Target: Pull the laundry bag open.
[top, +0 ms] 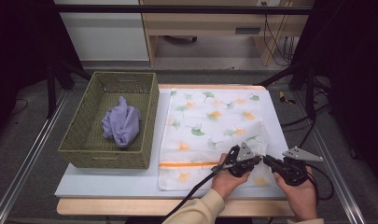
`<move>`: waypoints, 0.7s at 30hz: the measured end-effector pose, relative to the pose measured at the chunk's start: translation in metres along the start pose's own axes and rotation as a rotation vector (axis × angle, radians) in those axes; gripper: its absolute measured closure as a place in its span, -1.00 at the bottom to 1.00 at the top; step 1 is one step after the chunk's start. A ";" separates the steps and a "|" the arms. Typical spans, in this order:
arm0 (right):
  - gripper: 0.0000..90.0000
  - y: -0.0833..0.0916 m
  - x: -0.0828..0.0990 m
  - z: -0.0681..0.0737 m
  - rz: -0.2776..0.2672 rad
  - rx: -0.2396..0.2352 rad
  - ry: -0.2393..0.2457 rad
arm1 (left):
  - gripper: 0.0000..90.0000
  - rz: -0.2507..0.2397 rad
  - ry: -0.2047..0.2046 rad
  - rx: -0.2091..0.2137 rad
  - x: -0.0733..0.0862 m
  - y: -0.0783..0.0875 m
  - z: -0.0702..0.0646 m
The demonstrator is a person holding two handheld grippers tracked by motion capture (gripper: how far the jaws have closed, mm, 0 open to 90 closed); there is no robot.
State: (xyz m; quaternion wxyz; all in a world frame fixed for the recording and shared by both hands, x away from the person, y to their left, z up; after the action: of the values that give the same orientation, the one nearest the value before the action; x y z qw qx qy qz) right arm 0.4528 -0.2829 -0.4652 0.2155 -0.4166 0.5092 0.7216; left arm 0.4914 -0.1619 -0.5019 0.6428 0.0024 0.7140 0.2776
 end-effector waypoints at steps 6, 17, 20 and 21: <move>0.89 -0.001 0.000 0.000 0.000 0.011 0.017 | 0.99 0.006 0.013 -0.008 0.000 -0.001 0.000; 0.78 -0.006 0.003 0.001 0.024 0.030 0.022 | 0.99 0.020 0.012 -0.023 0.001 -0.001 -0.001; 0.84 -0.006 0.004 0.001 0.032 0.033 0.028 | 0.99 0.022 0.012 -0.026 0.001 -0.001 -0.001; 0.86 -0.006 0.004 0.001 0.036 0.032 0.029 | 0.99 0.017 0.014 -0.024 0.001 -0.001 -0.001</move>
State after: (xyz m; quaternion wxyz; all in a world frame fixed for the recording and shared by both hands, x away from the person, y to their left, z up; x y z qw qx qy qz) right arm 0.4546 -0.2799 -0.4712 0.2019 -0.4145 0.5310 0.7110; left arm 0.4903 -0.1628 -0.5026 0.6353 -0.0014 0.7152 0.2915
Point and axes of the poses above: each handheld gripper's, and its own axes: y roughly backward along the jaws, x roughly out of its underside, z roughly to its left, the point moved 5 cm from there along -y, roughly forward along the jaws, and after that the axes turned 3 degrees about -y, right-handed, at the moved point
